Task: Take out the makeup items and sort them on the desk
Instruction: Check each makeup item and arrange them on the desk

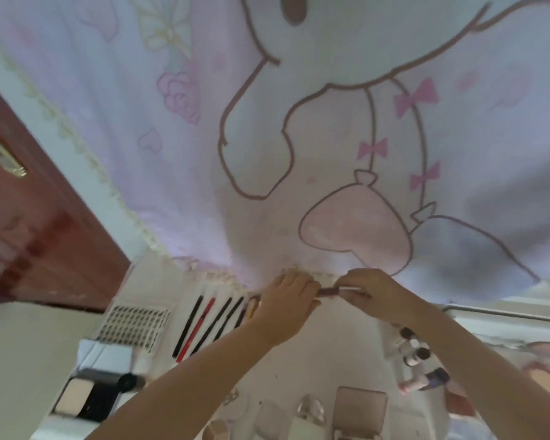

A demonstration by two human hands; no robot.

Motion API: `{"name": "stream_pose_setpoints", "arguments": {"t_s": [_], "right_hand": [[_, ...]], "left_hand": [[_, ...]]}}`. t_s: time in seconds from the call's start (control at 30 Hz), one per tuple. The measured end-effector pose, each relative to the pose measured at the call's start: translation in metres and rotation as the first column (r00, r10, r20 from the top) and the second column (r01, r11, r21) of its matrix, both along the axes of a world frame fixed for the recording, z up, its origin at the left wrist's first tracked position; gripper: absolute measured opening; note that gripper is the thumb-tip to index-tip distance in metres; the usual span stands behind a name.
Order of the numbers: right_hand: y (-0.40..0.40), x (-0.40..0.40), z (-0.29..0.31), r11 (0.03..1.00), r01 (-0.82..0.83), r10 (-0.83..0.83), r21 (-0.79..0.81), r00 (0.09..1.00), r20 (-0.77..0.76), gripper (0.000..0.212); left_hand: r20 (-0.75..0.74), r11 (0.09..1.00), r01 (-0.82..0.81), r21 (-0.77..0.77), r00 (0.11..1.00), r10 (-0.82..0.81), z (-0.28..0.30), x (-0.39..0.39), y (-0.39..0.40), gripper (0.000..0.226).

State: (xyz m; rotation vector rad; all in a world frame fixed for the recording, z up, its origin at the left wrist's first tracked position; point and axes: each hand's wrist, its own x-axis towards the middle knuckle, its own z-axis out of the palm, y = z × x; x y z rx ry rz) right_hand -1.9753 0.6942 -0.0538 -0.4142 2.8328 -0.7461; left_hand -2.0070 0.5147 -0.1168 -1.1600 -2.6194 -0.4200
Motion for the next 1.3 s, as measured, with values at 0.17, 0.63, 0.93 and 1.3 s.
{"name": "stream_pose_setpoints", "arguments": {"t_s": [0.17,0.63,0.93,1.3], "right_hand": [[0.012,0.008,0.061,0.876,0.436,-0.459,-0.206,0.884,-0.082,0.021],[-0.002,0.021,0.101,0.825,0.271,-0.492,-0.496,0.776,-0.394,0.005],[0.007,0.012,0.11,0.796,0.28,-0.406,-0.537,0.904,-0.131,0.027],[0.011,0.015,0.109,0.823,0.26,-0.376,-0.505,0.916,-0.14,0.027]], "left_hand": [[-0.263,0.976,0.126,0.179,0.962,-0.076,0.055,-0.011,0.027,0.008],[0.47,0.975,0.187,0.122,0.854,-0.222,0.155,-0.011,0.019,0.027],[0.34,0.997,0.066,0.041,0.937,-0.076,0.164,-0.02,0.004,0.025],[0.241,0.998,0.066,0.0,0.968,-0.064,0.168,-0.019,0.01,0.03]]}}
